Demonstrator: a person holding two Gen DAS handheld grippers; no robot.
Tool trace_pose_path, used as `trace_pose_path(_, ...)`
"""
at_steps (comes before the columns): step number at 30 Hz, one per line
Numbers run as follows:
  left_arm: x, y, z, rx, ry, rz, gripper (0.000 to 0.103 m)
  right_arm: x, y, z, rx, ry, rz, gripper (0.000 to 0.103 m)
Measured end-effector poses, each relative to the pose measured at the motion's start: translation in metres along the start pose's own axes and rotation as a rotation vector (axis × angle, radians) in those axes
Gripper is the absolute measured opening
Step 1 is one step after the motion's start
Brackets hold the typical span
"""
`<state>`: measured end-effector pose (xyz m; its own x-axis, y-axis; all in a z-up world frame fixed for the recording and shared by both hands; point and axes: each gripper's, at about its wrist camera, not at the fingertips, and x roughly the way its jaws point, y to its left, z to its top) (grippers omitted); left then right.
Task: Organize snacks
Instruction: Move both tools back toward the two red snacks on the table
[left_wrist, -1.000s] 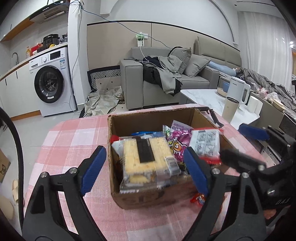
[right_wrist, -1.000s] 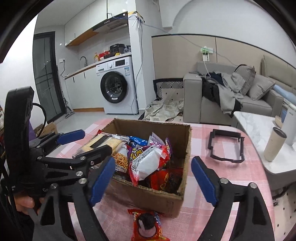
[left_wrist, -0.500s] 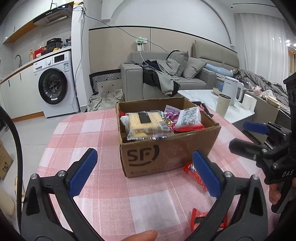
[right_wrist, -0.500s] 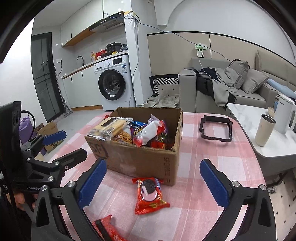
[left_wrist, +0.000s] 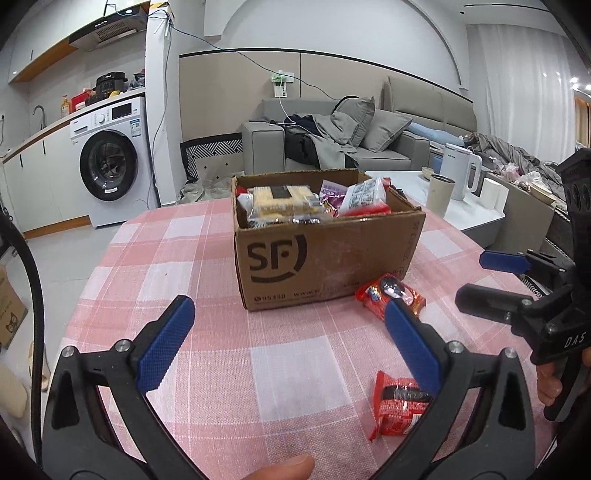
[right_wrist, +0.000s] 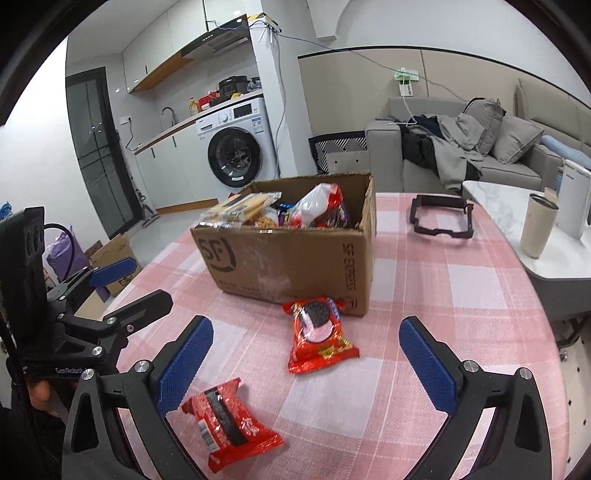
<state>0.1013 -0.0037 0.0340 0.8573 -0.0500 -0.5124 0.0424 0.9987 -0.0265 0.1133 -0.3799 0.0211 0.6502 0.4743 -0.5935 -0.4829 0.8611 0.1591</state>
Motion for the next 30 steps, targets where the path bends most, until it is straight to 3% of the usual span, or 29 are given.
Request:
trace_pose_path(18, 0.001, -0.034, -0.022, 0.05, 0.076, -0.066, 0.102, 0.021, -0.009, -0.015, -0.022, 0.116, -0.025, 0.103)
trace_pose_path(30, 0.017, -0.064, -0.039, 0.145, 0.211, -0.171, 0.102, 0.015, -0.022, -0.013, 0.01, 0.112, -0.04, 0.103)
